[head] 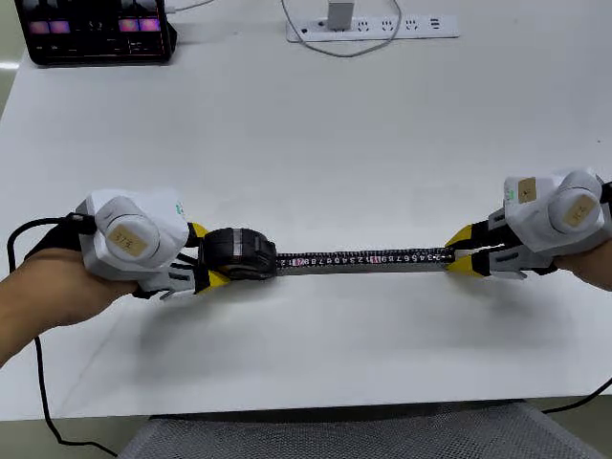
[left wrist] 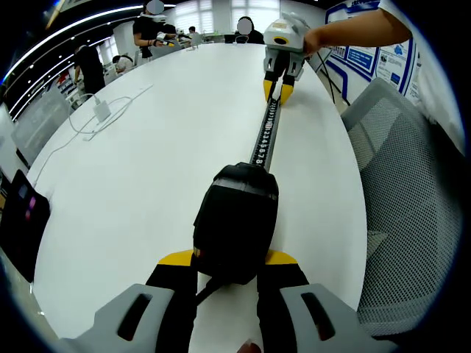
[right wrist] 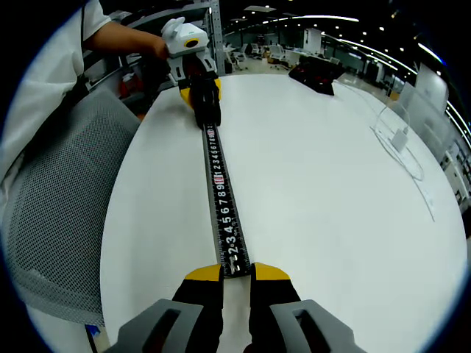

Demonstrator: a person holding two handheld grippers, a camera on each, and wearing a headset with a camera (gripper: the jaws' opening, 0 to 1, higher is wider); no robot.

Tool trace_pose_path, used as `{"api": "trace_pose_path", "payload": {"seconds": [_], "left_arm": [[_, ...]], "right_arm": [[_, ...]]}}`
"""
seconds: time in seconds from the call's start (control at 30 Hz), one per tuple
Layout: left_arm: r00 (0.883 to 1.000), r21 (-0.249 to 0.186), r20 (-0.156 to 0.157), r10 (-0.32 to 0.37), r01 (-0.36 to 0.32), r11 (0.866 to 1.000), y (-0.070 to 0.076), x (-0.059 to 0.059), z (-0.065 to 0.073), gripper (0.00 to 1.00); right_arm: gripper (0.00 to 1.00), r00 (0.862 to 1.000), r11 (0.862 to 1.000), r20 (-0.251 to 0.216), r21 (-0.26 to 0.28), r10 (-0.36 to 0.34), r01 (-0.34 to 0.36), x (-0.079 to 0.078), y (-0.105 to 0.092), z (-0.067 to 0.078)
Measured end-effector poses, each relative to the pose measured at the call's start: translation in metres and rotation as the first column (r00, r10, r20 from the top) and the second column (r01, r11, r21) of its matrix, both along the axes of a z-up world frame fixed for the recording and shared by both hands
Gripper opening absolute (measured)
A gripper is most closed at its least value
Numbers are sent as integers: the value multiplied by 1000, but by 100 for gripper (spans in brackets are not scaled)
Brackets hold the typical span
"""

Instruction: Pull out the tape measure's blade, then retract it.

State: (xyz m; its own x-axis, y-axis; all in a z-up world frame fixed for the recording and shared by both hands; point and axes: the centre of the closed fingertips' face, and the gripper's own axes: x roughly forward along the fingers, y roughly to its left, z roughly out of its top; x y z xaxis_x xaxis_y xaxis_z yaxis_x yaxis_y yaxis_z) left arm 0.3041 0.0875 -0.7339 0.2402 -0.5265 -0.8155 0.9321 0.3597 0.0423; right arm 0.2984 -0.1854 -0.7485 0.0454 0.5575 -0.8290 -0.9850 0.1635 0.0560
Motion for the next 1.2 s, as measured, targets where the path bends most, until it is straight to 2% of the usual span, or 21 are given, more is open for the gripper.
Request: {"api": "trace_pose_path", "payload": {"seconds": [0.67,0.77,1.0,1.2], "left_arm": [[1000,-3,1,-4,4,1000,0,0,1,26],[1000,-4,1,-4,4,1000,0,0,1,26],[1000,4,12,-7,7,1000,-1,0,1,26],[1000,4,8,8,-8,1000,-1,0,1,27]], "right_arm": [[9,1000,1000,-9,-20,10,-10,-1,-11,-1],[9,1000,1000,-9,-5,-8,8,-1,-10,-2],[10,1000,1000,-9,-9,-14,14,0,-9,-2],[10,1000,1000,-13,-19,-11,11,0,-9,-2]]}}
